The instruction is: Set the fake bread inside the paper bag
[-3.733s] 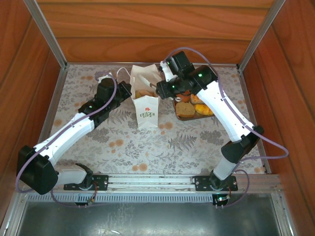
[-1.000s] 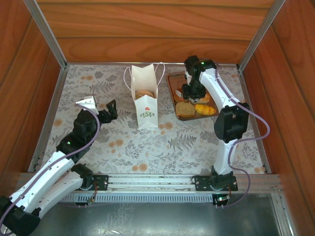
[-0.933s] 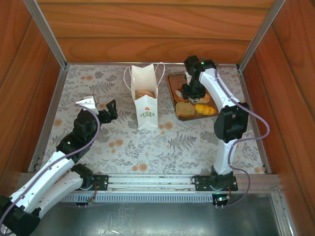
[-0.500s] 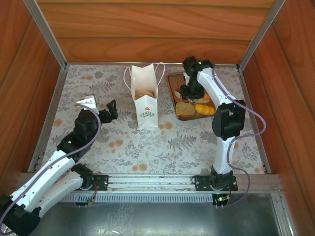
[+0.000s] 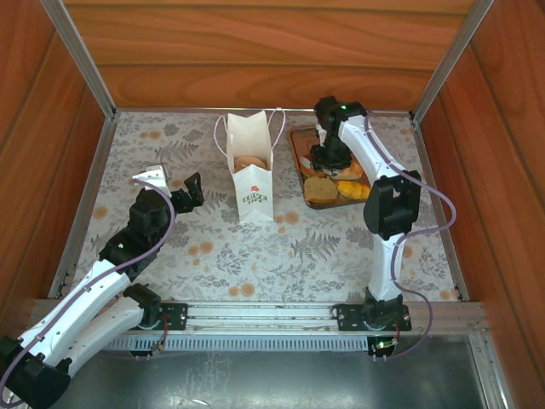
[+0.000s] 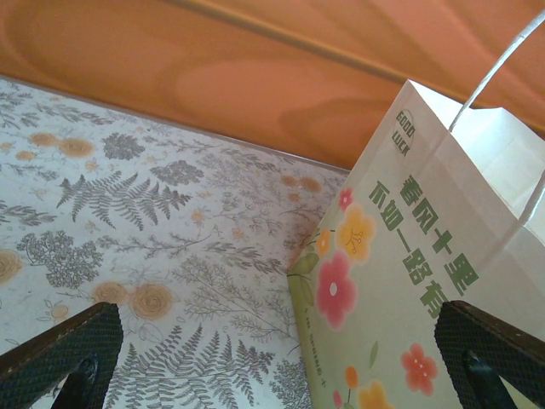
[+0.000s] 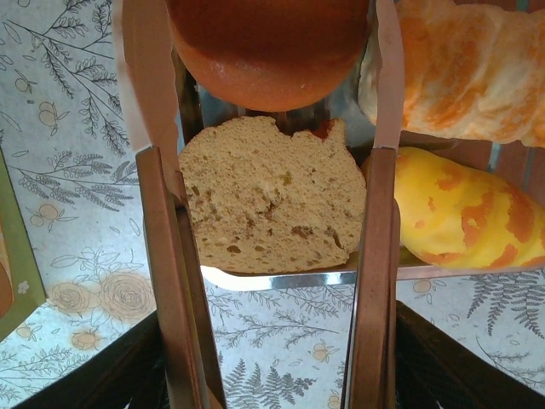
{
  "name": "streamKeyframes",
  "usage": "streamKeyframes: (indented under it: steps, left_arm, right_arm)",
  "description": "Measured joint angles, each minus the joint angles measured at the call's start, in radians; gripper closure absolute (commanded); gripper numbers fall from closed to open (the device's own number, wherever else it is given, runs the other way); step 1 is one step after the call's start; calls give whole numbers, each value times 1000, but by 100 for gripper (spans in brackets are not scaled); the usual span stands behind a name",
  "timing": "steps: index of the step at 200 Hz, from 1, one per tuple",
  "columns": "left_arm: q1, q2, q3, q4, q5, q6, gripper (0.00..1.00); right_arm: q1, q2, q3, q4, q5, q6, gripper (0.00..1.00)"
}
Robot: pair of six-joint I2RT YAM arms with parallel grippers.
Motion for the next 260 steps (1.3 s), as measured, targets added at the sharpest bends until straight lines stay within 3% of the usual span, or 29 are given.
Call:
streamKeyframes:
  steps: [97,166,260]
  left_arm:
    - [10,0,0,0,1,0,0]
    - [12,-2,0,0,19,-1,0]
    - [12,60,117,1,179,-68,0]
  right_arm:
    - [0,123,146,-86,-8,-14,38]
    - [0,127,150,-111,-11,-19,50]
    - [1,-208,-48,-19,-16,1,51]
